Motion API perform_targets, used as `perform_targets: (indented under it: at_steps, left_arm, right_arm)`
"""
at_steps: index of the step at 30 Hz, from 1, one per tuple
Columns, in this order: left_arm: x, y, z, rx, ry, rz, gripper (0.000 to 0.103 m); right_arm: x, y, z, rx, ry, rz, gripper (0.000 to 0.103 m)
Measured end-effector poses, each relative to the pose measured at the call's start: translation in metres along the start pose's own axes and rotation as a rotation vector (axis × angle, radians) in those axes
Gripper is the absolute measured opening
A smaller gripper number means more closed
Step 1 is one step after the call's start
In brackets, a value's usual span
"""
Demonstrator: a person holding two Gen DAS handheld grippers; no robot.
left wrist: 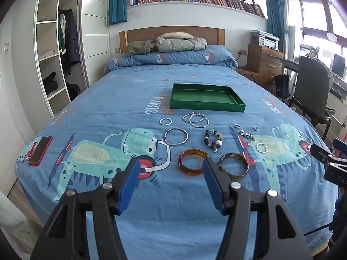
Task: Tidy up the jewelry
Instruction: 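Move both tools toward the two brown bangles on the bed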
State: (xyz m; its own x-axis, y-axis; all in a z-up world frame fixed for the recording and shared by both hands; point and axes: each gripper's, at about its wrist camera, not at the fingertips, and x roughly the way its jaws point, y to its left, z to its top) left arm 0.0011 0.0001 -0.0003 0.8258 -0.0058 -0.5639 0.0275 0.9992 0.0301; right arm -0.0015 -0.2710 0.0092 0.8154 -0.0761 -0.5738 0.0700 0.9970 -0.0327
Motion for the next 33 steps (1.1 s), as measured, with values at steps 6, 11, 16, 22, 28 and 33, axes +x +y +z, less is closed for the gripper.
perform_targets:
  at_steps: [6,11,16,22,28,33]
  left_arm:
    - [0.002,0.001,-0.001,-0.002,-0.005,0.0,0.058]
    - [0.004,0.002,-0.004,-0.015,-0.003,0.003,0.058]
    - [0.014,0.012,0.002,-0.037,0.021,-0.001,0.058]
    - [0.019,0.015,0.004,-0.025,0.028,0.002,0.058]
    - [0.031,0.014,0.004,-0.023,0.04,0.002,0.058]
    - [0.052,0.016,0.003,-0.033,0.066,0.008,0.058]
  right_arm:
    - [0.001,0.005,0.0,-0.014,0.007,-0.011,0.103]
    - [0.009,0.008,-0.008,-0.02,0.007,0.0,0.103]
    - [0.01,0.007,0.001,-0.02,0.009,0.013,0.103]
    - [0.015,0.006,0.001,-0.011,0.013,0.032,0.102]
    - [0.026,0.012,0.0,-0.02,0.027,0.07,0.099]
    - [0.043,0.02,-0.003,-0.034,0.052,0.127,0.092]
